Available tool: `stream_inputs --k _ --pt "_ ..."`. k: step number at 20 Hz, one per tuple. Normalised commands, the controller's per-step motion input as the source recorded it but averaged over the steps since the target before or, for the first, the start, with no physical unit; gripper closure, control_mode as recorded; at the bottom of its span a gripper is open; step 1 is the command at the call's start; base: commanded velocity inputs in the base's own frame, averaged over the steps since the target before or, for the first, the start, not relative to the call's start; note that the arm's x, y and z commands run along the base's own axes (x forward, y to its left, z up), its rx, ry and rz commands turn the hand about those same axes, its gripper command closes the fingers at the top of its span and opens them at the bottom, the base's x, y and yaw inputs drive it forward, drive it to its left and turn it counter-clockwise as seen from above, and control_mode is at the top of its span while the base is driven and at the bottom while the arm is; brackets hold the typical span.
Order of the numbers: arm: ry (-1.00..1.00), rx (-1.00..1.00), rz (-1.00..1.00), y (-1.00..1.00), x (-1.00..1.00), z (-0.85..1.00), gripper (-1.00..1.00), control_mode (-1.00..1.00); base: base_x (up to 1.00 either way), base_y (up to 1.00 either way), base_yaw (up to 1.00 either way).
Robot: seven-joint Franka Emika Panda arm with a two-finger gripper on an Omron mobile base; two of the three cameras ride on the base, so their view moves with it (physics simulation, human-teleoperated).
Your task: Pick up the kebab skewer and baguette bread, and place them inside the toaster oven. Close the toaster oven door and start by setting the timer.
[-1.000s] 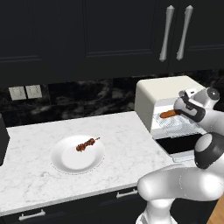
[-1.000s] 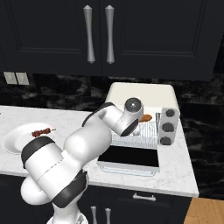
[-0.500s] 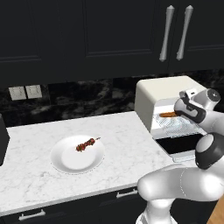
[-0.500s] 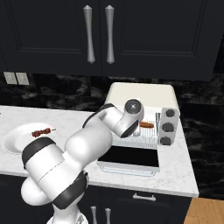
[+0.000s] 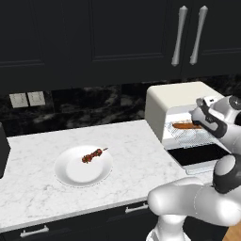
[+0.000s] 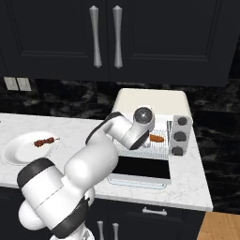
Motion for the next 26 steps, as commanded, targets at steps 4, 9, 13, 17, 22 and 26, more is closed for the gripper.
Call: stream_inputs --k 4,9,13,17,22,26 --pt "0.06 0.02 0.00 0.02 -0.28 0.42 -1.00 -1.00 0.00 0.00 0.00" --pt "0.18 0.00 0.00 0.35 -0.38 0.17 -1.00 -1.00 0.00 0.00 0.00" --pt "0.19 0.05 -0.03 0.60 -0.29 -0.01 -1.00 -1.00 0.00 0.00 0.00" --pt "0.13 0.15 -0.15 0.61 -0.32 -0.02 -1.00 -1.00 0.00 0.00 0.00" --pt "0.11 0.16 -0.20 0.68 -0.22 -0.03 -1.00 -1.00 0.00 0.00 0.00" --pt "0.10 0.13 -0.22 0.76 -0.04 -0.02 -1.00 -1.00 0.00 0.00 0.00"
